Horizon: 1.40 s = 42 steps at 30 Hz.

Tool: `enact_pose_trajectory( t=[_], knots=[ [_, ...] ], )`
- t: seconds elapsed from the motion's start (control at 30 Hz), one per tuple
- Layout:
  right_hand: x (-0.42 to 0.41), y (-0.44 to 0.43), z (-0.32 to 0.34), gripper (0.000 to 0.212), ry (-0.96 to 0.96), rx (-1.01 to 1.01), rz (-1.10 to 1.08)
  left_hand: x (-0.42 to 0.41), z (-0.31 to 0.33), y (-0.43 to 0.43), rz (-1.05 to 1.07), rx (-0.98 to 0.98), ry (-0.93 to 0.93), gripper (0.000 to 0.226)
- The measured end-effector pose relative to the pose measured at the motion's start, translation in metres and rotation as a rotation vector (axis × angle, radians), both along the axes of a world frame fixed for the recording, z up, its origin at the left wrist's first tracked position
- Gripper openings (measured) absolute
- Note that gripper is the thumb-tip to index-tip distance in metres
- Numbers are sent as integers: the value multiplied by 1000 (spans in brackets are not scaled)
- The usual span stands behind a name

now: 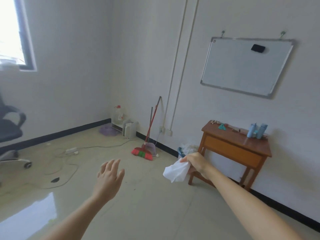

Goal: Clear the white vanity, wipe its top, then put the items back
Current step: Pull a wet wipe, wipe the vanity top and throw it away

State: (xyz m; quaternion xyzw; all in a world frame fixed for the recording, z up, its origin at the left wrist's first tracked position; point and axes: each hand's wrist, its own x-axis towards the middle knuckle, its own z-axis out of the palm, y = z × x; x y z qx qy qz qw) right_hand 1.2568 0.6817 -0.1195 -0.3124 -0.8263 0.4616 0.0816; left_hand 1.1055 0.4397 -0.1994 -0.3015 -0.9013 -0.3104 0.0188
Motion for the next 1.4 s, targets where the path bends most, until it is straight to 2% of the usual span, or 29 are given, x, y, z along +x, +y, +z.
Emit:
enact_pose_trajectory(
  t=[0.13, 0.2, 0.27, 0.37, 0.5, 0.73, 0.93, 1.13, 1.3, 1.4],
  knots=[
    [-58, 37, -7, 18, 8, 189, 41, -58, 11, 33, 12, -23, 57, 58],
    [-92, 53, -14, 19, -14, 250, 62, -86, 16, 45, 17, -58, 77, 63],
    [-124, 66, -19, 26, -52, 272, 85, -113, 21, 55, 49, -62, 93, 67],
    [-174, 84, -11, 42, -53, 283, 163, -156, 27, 71, 142, 21, 46, 49],
    [-229, 96, -15, 55, -83, 304, 211, -190, 11, 86, 185, 18, -4, 47],
    [-310, 118, -39, 45, -113, 372, 233, -265, 0, 135, 100, -41, -22, 49],
    [-374, 159, -41, 27, -157, 389, 104, -352, 3, 196, -76, -8, -59, 53],
    [-401, 205, -41, 30, -285, 448, -113, -437, 7, 264, -227, -41, -69, 51],
    [-396, 243, -50, 32, -354, 450, -242, -460, -2, 331, -392, -33, -140, 39],
    [-387, 275, -57, 31, -387, 414, -351, -465, -14, 380, -483, -62, -172, 47]
  ],
)
